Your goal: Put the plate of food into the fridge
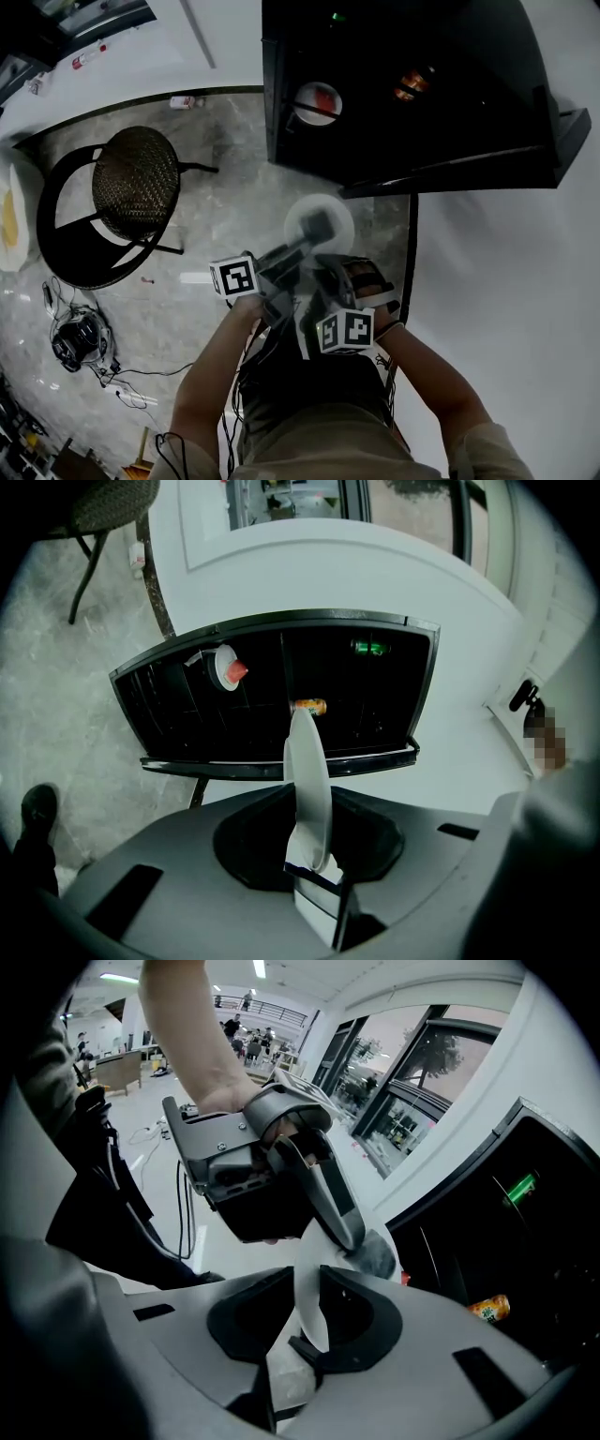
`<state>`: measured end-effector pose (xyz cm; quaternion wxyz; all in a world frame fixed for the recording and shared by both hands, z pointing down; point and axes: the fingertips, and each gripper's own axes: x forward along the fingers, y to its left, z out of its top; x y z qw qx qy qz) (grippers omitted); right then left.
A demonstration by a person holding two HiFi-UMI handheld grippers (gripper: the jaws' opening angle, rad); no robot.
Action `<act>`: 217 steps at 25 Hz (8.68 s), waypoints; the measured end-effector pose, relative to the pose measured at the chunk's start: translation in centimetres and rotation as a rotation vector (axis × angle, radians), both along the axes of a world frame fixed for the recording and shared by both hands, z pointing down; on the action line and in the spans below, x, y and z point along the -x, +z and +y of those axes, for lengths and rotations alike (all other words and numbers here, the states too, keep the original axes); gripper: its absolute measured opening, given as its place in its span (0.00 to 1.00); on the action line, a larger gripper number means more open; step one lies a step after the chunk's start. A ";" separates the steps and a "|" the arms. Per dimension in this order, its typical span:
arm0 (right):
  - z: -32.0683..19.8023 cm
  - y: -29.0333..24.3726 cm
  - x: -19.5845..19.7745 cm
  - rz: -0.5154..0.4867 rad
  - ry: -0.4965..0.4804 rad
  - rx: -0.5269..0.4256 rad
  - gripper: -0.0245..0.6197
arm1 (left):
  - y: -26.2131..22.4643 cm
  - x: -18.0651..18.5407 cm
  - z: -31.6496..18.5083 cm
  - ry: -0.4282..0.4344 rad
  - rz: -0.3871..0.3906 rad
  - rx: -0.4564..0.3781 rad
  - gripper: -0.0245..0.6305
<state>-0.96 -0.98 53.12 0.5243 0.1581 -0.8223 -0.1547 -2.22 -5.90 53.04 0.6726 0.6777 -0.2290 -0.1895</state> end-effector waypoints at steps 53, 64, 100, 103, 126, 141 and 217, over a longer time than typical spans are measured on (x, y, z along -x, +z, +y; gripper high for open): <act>-5.8 19.2 -3.9 0.092 0.036 0.045 0.17 | 18.3 -3.6 -5.7 -0.031 -0.048 -0.031 0.12; -7.2 20.9 -4.4 0.110 0.046 0.048 0.17 | 20.1 -4.1 -7.0 -0.014 -0.070 -0.038 0.12; -11.5 28.5 -7.6 0.229 0.099 -0.028 0.16 | 27.4 -7.4 -11.3 0.102 -0.153 -0.063 0.12; -12.1 29.0 -7.9 0.239 0.104 -0.042 0.16 | 27.9 -7.7 -11.8 0.105 -0.150 -0.070 0.12; -15.8 34.2 -9.0 0.344 0.062 -0.072 0.15 | 33.1 -8.4 -15.2 0.089 -0.165 -0.060 0.12; -18.6 35.9 -10.6 0.391 0.107 -0.079 0.13 | 35.2 -9.9 -17.3 0.070 -0.217 -0.049 0.16; -28.5 39.7 -12.6 0.385 0.391 0.017 0.18 | 38.1 -3.6 -9.5 0.269 -0.495 -0.170 0.12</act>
